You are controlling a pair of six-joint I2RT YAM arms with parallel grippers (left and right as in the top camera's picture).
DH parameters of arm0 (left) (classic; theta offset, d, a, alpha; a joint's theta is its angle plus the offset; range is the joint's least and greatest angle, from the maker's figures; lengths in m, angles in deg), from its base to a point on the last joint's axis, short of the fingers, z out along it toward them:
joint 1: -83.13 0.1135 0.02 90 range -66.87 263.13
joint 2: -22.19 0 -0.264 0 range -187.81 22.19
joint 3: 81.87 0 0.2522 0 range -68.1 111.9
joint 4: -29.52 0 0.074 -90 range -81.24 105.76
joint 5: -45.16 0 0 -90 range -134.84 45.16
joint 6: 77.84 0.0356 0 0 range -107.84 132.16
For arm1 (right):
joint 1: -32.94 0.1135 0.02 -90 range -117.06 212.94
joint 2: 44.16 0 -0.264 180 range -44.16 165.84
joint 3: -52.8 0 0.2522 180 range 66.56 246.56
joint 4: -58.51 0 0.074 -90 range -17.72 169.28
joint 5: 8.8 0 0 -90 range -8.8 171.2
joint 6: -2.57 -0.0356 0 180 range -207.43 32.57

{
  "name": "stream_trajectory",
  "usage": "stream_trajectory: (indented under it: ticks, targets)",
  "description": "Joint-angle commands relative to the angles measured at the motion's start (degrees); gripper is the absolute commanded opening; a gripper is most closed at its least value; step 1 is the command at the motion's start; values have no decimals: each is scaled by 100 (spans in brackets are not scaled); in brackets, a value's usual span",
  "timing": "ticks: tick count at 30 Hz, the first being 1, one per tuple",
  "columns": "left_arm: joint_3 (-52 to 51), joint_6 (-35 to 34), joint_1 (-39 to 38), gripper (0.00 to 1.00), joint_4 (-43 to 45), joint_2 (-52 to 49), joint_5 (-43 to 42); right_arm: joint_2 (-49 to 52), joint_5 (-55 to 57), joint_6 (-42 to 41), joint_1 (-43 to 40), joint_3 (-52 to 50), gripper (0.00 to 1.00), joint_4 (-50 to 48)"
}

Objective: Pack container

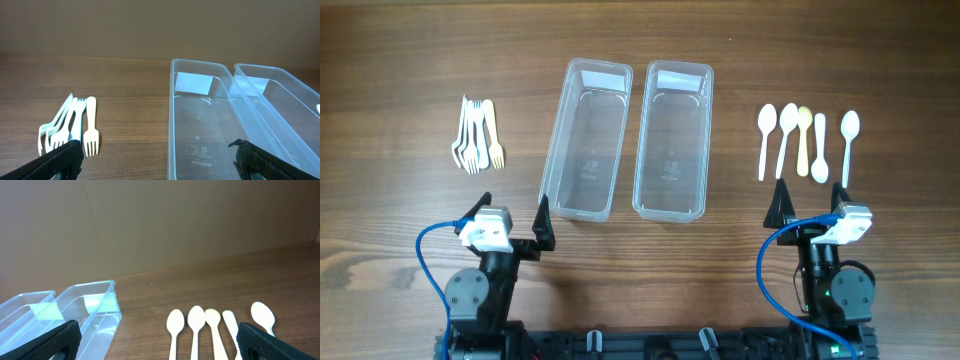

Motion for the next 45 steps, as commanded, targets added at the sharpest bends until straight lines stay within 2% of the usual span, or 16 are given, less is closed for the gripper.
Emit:
stream_trajectory:
  ticks: [1,45]
  targets:
    - [-66,116,35,100,22,44,-70,-20,98,-70,-22,-7,100,-13]
    - [-66,116,35,100,22,44,-70,-20,81,-157,-22,-7,100,-17]
